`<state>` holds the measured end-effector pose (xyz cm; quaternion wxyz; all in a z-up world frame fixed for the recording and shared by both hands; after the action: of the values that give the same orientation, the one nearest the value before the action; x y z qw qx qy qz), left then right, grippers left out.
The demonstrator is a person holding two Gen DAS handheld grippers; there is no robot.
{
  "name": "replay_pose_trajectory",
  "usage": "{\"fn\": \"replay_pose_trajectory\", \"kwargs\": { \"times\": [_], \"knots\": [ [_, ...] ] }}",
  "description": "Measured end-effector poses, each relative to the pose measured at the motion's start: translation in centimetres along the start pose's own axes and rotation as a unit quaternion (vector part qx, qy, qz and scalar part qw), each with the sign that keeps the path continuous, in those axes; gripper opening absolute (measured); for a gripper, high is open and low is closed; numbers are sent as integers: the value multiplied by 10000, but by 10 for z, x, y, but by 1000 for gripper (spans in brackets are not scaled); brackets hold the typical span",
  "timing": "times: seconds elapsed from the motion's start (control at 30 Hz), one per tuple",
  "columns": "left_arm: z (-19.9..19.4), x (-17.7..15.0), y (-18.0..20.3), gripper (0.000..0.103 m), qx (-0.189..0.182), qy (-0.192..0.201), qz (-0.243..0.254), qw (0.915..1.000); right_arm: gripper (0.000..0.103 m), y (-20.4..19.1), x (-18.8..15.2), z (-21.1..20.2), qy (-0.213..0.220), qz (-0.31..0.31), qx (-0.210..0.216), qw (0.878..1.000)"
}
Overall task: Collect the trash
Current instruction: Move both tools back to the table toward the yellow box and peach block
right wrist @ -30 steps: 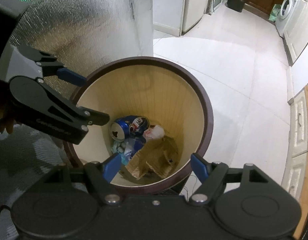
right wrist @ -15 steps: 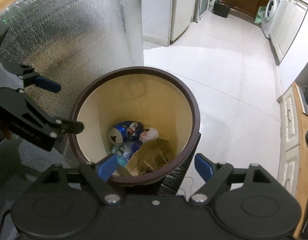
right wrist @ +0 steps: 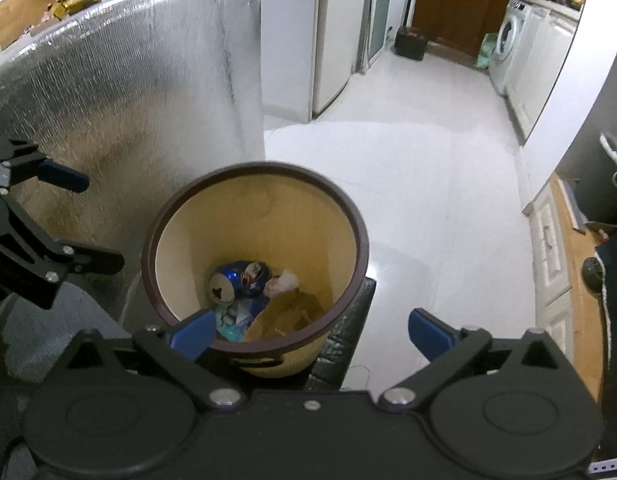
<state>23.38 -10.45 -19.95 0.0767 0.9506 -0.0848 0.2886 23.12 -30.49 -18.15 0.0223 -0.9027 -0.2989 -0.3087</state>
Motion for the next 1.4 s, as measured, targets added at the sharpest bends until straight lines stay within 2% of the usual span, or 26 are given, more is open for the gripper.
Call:
{"fn": "replay_pose_trajectory", "kwargs": {
  "times": [0.23, 0.43, 0.67, 0.9, 1.13, 1.3, 1.4],
  "knots": [
    [-38, 9, -2, 103, 34, 410, 116, 9991, 103, -2, 10, -33, 325, 1, -251, 9992],
    [-80, 21, 1, 103, -128, 916, 186, 9955, 103, -2, 26, -71, 688, -28, -482, 9965],
    [-134, 40, 4, 103, -303, 1613, 229, 9862, 103, -10, 56, -116, 1262, -118, -702, 9894],
    [-186, 58, -11, 103, -247, 2210, 204, 9747, 103, -30, 101, -153, 1956, -239, -732, 9777],
    [-230, 77, -57, 103, 137, 2708, 72, 9625, 103, -58, 155, -167, 2508, -330, -626, 9655],
    [-258, 92, -112, 103, 594, 3012, -202, 9515, 103, -77, 195, -161, 2821, -223, -482, 9579],
    [-269, 103, -147, 103, 724, 3153, -479, 9450, 103, -87, 216, -152, 2965, -181, -391, 9541]
  ]
}}
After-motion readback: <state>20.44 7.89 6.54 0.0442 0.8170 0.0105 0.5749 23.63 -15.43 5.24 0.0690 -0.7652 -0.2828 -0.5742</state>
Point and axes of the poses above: each gripper's, at about its wrist camera, not at the fingertips, and z roughly the way its jaws point, y to its right, x to its top, the point moved 9 cm from there along z, roughly the way its jaws point, and after that the axes turned 11 degrees about -z, right-handed, at the moved point
